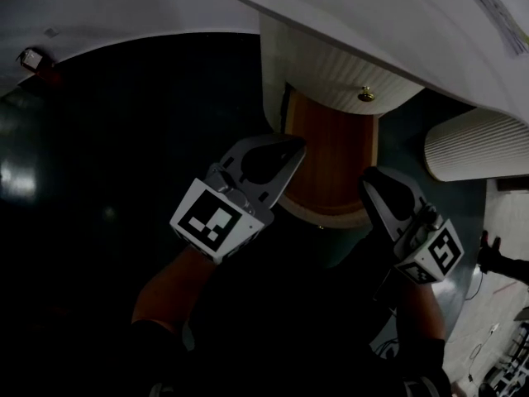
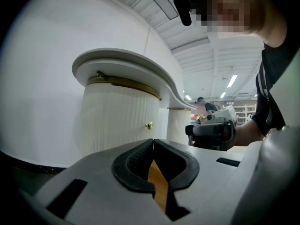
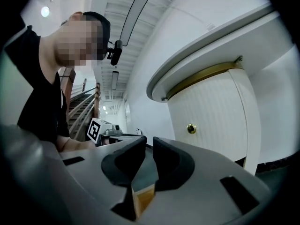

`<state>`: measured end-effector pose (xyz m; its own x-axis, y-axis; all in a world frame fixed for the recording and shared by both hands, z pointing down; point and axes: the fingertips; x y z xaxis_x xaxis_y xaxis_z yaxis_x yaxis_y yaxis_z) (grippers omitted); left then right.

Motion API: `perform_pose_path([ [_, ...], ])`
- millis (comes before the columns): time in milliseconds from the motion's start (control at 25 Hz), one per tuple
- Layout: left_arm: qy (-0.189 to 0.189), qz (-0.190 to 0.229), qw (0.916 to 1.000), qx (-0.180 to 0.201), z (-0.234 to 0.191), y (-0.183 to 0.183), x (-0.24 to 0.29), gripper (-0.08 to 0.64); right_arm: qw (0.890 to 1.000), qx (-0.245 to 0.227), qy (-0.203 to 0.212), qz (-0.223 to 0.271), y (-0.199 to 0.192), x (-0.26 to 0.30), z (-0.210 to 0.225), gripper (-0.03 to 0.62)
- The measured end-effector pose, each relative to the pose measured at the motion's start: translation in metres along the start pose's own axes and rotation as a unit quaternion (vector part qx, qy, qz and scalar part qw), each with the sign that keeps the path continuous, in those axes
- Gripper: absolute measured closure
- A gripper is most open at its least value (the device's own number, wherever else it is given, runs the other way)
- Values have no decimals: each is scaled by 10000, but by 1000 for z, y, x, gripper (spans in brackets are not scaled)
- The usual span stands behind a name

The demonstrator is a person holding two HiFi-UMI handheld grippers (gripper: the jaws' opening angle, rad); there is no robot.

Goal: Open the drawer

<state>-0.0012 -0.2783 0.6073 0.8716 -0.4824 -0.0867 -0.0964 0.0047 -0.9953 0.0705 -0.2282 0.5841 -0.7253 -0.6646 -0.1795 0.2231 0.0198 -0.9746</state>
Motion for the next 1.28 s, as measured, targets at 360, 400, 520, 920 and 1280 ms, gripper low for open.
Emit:
perform_pose_path([
  [360,-316,-41,9991,279,23,72,6,549,9999,9,6,-136,62,25,-31,552],
  [400,-394,-85,9989,258,30,91,6,549,9997,76,48,-209,77,29,-40,552],
  [520,-422,-111,9990,-83,42,147,7,548,9990,241,97,-361,123,40,-62,552],
  [920,-638,-374,9971,-205,77,340,-14,548,9962,751,207,-384,306,80,-119,554],
  [1280,-332,-320,9980,-422,94,455,-42,548,9981,512,67,-346,417,101,-179,554],
])
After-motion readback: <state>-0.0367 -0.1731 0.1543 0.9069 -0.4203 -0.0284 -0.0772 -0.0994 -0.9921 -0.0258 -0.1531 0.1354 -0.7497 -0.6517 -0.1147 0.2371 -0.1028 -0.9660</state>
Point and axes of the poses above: the fingertips, and each gripper's own axes: x forward along the fingers, z to its right, y out of its top, and after that the axes turned 9 degrees about z, right-handed
